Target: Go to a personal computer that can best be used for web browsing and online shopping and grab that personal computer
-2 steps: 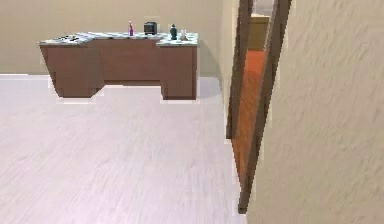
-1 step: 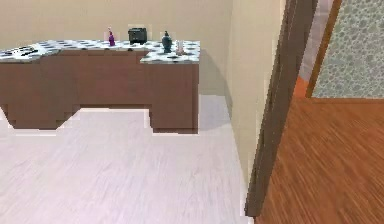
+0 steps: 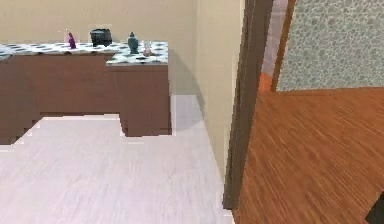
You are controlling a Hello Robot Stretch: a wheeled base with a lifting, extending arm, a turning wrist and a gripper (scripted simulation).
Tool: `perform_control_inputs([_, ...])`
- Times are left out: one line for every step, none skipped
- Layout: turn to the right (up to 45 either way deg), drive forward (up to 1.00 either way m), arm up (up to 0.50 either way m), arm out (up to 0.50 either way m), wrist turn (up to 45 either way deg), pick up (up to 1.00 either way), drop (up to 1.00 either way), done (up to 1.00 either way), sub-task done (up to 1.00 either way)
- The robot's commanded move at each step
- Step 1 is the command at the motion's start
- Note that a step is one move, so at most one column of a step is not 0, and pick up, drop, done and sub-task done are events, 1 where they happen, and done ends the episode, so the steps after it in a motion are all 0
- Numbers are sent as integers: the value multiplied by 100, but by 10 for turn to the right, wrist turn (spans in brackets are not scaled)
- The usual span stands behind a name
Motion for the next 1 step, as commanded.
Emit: perform_control_inputs([0, 20, 0, 0, 0, 0, 0, 0, 0])
